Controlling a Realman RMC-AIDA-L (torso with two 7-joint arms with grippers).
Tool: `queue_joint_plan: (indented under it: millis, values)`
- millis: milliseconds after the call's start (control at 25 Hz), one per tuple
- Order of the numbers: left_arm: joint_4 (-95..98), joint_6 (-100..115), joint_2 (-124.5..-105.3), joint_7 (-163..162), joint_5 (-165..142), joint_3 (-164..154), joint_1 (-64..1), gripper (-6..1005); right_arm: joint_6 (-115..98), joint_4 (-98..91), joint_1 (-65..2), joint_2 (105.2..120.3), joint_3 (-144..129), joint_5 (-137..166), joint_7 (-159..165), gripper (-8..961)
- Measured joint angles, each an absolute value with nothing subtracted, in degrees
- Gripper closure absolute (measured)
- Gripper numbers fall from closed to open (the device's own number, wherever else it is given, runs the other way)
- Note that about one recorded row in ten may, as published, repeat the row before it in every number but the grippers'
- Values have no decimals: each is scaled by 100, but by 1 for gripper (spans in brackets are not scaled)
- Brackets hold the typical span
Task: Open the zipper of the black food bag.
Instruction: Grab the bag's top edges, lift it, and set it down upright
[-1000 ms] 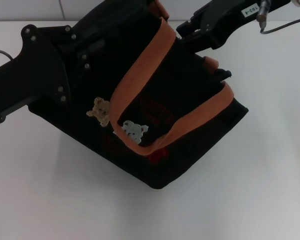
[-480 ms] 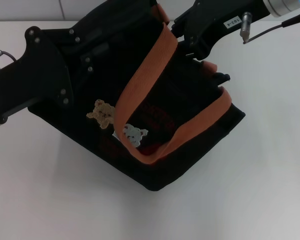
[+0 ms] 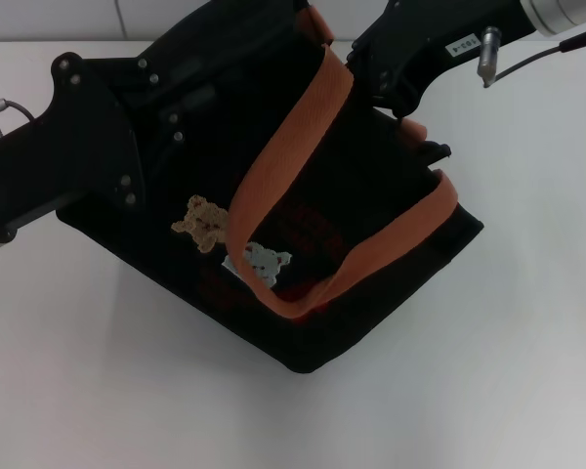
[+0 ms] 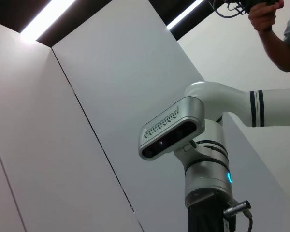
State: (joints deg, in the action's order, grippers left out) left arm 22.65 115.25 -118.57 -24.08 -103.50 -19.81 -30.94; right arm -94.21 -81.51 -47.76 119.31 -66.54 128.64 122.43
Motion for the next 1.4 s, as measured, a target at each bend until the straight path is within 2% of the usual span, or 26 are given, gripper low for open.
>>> queue_joint_plan:
  millis: [80, 320, 920, 1280, 1400]
  values:
    - [2267, 11525, -11856, -2408, -10351, -1981, -3094, 893, -9424, -8200, -4738, 11933, -6654, 12868, 12244, 929]
    - [2248, 11521, -11857, -2408, -10298, -1979, -3072, 893, -9625, -8350, -4621, 11936, -6635, 12935, 12245, 954]
    - [2223, 11519, -11864, -2328, -10132, -2107, -3078, 893, -9645, -8606, -4317, 11943, -6541, 12960, 12031, 932]
    - [2243, 11523, -11860, -2320, -10122, -2154, -3022, 892, -9794, -8374, -4301, 11909, -6088, 12384, 11391, 774]
    - [2244, 11525, -11853, -2320, -10121, -2171, -3007, 892, -9883, -8121, -4321, 11862, -5840, 12210, 11059, 674]
